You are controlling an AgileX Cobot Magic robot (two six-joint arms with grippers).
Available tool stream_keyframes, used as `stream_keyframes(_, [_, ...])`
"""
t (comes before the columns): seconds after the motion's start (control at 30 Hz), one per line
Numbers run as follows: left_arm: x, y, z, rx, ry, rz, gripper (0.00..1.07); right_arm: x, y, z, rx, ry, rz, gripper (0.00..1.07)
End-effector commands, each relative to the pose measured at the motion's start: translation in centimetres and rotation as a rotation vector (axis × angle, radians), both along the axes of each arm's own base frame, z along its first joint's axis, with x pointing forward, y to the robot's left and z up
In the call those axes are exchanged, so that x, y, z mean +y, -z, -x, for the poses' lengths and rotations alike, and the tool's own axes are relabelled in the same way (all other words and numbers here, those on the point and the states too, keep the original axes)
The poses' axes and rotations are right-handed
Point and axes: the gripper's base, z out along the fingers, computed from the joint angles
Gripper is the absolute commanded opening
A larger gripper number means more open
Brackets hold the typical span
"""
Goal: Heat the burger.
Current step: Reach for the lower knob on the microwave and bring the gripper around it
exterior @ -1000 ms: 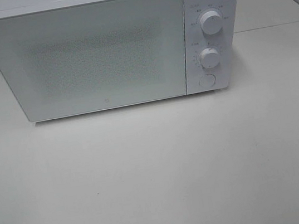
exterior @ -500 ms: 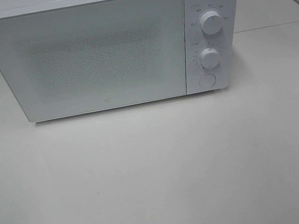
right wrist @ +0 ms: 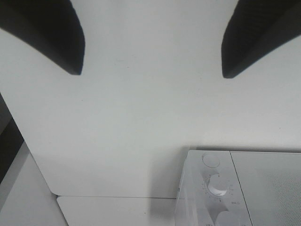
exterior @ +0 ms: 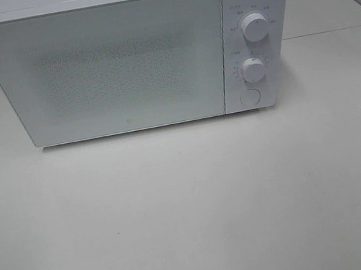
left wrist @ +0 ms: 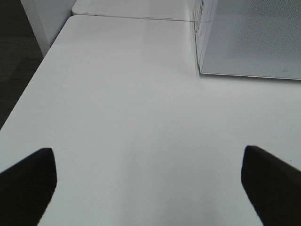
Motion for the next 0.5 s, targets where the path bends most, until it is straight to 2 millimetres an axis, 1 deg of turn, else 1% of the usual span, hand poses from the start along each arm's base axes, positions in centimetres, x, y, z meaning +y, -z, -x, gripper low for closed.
stream_keyframes(0.03, [0.0, -0.1, 0.2, -0.028, 0.000, 0.007, 1.01, -0.1, 0.0, 0.4, -0.036, 0.006, 0.003, 0.76])
stream_keyframes(0.23, [0.0, -0.1, 0.2, -0.028, 0.000, 0.007, 1.01, -0.1, 0.0, 0.3, -0.031, 0.011, 0.009, 0.76])
stream_keyframes(0.33, [0.0, -0.1, 0.2, -0.028, 0.000, 0.007, 1.01, -0.1, -0.6, 0.0, -0.023, 0.010, 0.007, 0.79])
stream_keyframes(0.37, [0.0, -0.1, 0.2, -0.028, 0.000, 0.007, 1.01, 0.0, -1.2, -0.5, -0.018, 0.007, 0.006, 0.80])
stream_keyframes(0.4, [0.0, -0.1, 0.2, -0.028, 0.000, 0.007, 1.01, 0.0, -1.2, -0.5, -0.018, 0.007, 0.006, 0.80])
stream_keyframes(0.47, [0.0, -0.1, 0.2, -0.028, 0.000, 0.007, 1.01, 0.1, -2.1, -1.4, -0.017, 0.002, 0.004, 0.80])
stream_keyframes(0.5, [0.0, -0.1, 0.2, -0.028, 0.000, 0.007, 1.01, 0.1, -2.1, -1.4, -0.017, 0.002, 0.004, 0.80])
